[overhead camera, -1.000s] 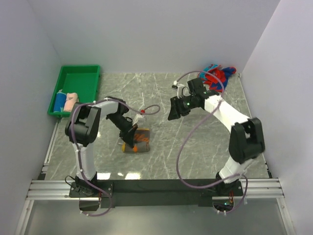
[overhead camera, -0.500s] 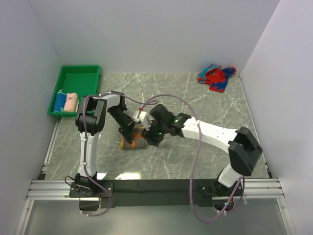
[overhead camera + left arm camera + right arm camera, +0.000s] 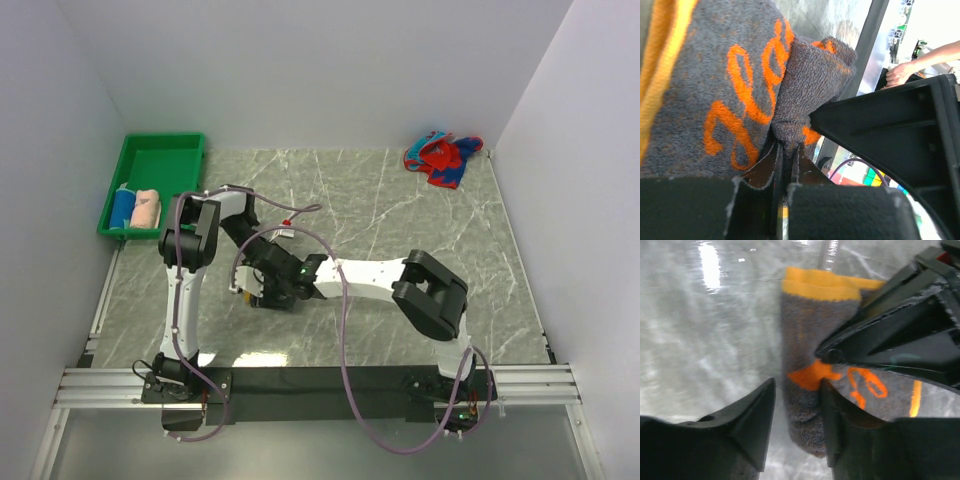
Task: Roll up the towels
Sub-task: Roll the towel
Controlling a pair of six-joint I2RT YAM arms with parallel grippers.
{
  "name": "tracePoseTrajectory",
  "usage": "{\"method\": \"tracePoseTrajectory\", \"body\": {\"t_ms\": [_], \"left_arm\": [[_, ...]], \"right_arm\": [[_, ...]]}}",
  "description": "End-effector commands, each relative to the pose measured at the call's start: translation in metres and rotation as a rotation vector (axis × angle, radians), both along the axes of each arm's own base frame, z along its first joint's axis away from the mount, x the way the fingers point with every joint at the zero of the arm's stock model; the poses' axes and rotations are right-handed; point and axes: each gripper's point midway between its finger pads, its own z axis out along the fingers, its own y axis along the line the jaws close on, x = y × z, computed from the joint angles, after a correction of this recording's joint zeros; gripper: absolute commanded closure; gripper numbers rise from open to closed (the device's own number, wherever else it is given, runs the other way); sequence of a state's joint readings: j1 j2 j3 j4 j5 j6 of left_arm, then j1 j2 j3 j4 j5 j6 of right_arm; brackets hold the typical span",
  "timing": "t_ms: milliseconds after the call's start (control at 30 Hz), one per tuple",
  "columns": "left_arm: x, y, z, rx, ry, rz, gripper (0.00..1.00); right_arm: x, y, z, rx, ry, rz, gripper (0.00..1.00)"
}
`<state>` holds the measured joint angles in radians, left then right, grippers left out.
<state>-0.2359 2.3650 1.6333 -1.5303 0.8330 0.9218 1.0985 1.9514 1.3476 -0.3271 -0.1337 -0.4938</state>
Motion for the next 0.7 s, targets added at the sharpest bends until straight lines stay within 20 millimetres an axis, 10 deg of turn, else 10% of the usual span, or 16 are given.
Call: {"method": "tracePoseTrajectory", "body": {"t_ms": [0, 200, 433, 667], "left_arm": [[0.044, 0.022, -0.058, 0.038, -0.282, -0.115, 0.94], [0.051, 0.025, -0.051, 0.034, -0.32, -0.1, 0.89], [0.093, 0.043, 0.002, -0.047, -0.461, 0.041, 0.58], [0.137, 0.09, 0.064, -0.065, -0.653, 0.213, 0.53]], "right_arm": [[0.003, 0.007, -0.007, -0.009, -0.021, 0.037, 0.54], [-0.005, -0.011, -0.031, -0.072, 0.118, 0.032, 1.0], [-0.013, -0.033, -0.032, -0.063, 0.457, -0.049, 1.0], [-0.023, -0.031, -0.018, -0.008, 0.723, -0.12, 1.0]]}}
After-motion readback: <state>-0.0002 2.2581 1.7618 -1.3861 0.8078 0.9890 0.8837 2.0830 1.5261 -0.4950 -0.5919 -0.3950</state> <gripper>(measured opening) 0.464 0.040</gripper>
